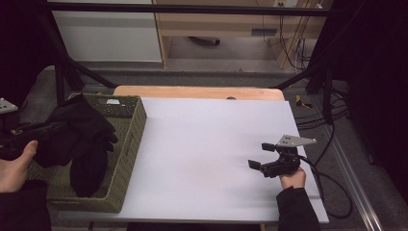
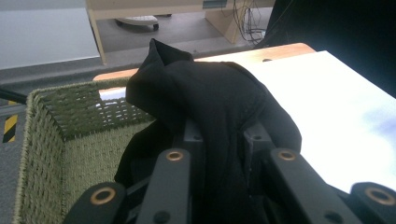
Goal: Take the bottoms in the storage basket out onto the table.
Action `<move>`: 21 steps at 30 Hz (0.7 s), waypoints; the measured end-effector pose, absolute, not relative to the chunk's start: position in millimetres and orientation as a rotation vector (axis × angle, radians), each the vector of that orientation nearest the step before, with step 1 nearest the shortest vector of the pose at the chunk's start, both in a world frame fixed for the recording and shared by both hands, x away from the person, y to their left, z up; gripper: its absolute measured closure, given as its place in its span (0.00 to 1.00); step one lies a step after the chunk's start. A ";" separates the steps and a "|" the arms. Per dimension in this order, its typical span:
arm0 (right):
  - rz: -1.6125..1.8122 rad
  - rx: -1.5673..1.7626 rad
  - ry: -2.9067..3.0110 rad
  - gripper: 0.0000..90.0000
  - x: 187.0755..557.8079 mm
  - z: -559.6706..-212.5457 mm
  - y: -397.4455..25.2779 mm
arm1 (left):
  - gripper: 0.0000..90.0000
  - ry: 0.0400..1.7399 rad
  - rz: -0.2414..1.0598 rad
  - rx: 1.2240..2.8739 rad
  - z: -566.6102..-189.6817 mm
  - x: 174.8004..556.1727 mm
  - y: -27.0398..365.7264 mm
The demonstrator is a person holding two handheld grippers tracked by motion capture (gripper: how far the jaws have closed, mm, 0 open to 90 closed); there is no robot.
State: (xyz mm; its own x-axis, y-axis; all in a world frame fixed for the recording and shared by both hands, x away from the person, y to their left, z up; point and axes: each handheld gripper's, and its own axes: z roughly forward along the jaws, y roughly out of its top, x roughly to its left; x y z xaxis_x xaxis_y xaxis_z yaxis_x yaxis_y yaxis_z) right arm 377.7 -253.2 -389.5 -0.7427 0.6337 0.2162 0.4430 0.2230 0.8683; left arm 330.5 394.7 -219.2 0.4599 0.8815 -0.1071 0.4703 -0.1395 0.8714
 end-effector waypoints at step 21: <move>1.538 1.028 2.308 0.04 377.6 -389.5 -253.2 | 0.85 1.093 0.573 1.771 -193.4 328.8 385.8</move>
